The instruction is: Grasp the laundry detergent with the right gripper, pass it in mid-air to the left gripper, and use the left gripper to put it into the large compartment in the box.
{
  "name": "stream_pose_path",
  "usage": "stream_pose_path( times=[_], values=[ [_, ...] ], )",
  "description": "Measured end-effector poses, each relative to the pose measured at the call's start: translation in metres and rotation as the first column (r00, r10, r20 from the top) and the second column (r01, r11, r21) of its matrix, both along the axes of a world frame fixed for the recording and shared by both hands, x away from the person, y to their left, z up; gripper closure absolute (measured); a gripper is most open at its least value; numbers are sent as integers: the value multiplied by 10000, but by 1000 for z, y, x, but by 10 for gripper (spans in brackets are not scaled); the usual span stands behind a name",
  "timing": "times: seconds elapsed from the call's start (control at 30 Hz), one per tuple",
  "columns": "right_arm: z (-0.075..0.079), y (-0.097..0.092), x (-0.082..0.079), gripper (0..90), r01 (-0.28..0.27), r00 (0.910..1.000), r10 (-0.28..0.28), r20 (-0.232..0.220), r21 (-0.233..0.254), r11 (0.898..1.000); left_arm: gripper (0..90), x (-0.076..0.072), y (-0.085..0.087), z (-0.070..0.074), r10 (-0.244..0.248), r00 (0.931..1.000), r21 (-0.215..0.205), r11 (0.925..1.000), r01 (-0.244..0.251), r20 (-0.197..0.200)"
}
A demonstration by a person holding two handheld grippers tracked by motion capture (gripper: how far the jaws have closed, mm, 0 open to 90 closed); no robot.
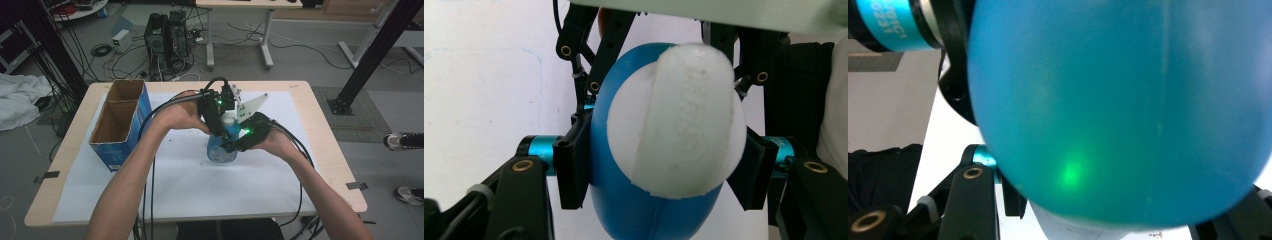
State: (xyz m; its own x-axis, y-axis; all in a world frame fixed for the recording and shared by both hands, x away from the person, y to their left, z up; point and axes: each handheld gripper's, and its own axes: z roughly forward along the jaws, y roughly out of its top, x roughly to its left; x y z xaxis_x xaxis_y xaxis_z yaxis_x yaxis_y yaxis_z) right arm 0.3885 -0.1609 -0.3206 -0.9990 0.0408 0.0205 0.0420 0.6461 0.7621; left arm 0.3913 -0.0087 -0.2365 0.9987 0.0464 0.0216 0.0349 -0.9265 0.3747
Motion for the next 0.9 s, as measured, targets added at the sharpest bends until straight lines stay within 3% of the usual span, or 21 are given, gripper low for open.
stream_pose_path(
  times=[0.47,0.77,0.9],
  values=[
    [0,0,0,428,-84,9999,83,61,114,9999,374,0,2,-1,-42,10000,38,10000,42,76],
    [0,-2,0,386,-54,10000,55,-42,241,9997,374,0,3,-6,108,9999,304,9995,-109,39],
    [-1,-2,2,356,-19,10000,19,-52,90,10000,374,-1,5,-6,163,9999,233,9996,-163,9]
  ],
)
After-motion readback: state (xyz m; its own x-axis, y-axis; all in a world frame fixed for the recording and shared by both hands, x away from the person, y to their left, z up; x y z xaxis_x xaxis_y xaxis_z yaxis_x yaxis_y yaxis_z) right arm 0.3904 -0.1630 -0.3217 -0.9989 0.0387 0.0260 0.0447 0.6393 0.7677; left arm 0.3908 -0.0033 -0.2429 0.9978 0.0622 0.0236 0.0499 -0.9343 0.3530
